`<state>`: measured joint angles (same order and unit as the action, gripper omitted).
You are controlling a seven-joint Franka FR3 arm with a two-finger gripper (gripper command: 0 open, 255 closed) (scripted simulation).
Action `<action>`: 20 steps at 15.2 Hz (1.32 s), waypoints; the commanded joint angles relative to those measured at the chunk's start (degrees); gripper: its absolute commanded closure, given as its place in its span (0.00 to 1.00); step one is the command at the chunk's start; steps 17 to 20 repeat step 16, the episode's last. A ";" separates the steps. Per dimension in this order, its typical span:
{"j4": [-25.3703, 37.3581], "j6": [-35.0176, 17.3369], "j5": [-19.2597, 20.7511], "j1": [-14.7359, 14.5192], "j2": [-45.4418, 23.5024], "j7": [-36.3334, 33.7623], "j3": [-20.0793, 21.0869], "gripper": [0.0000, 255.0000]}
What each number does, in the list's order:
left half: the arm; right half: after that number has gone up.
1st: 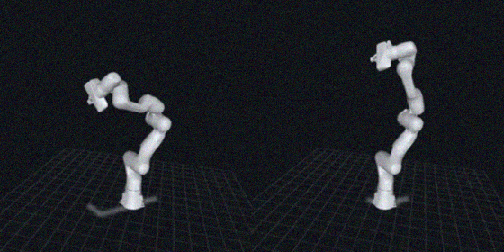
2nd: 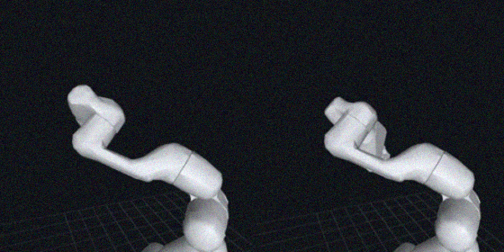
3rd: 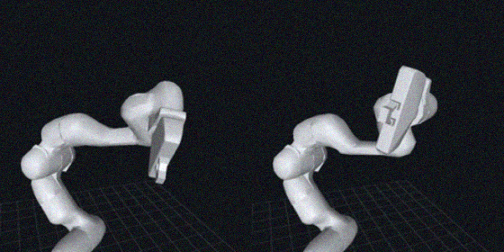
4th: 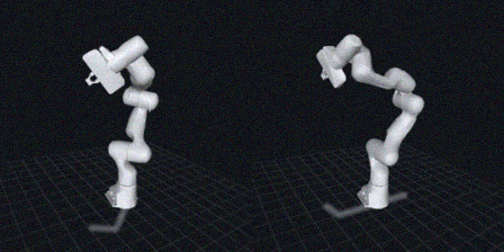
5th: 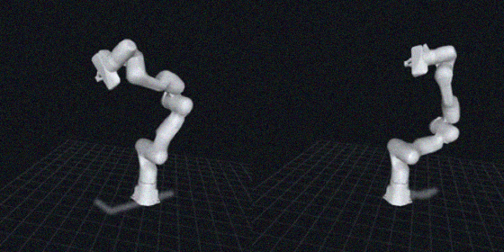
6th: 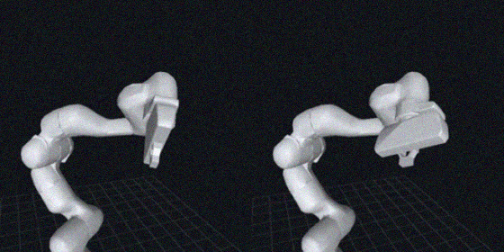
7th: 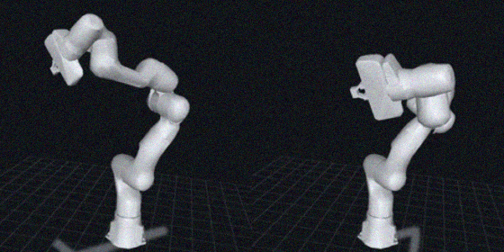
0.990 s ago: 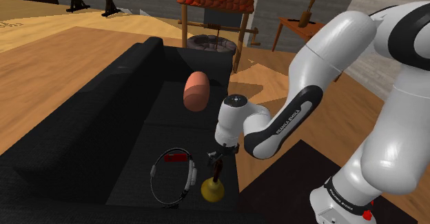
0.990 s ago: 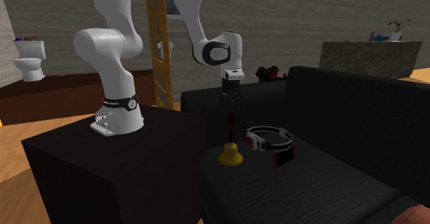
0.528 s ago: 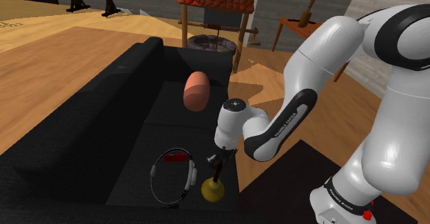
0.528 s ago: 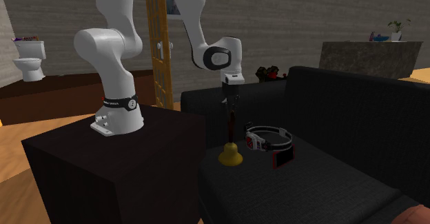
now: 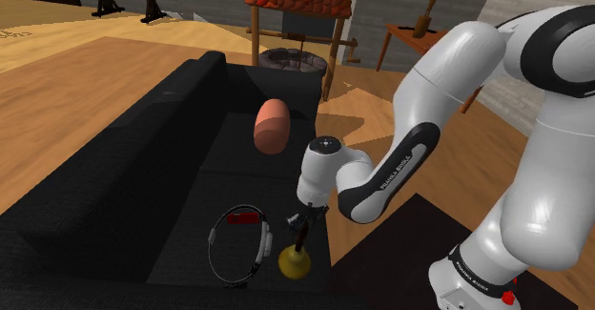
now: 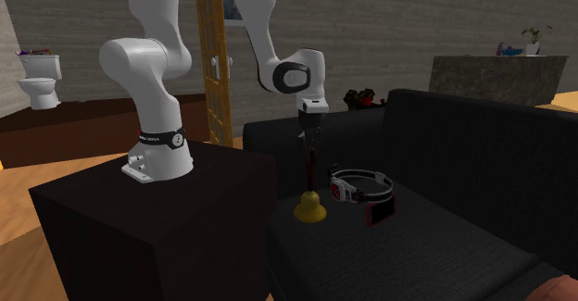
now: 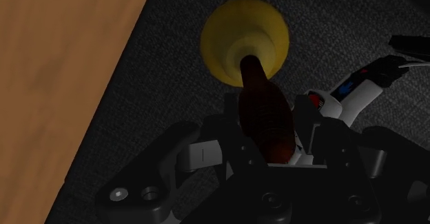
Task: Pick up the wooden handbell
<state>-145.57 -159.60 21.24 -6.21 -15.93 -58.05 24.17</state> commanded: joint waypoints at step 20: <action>-1.09 10.57 -17.41 4.90 13.78 12.72 8.03 1.00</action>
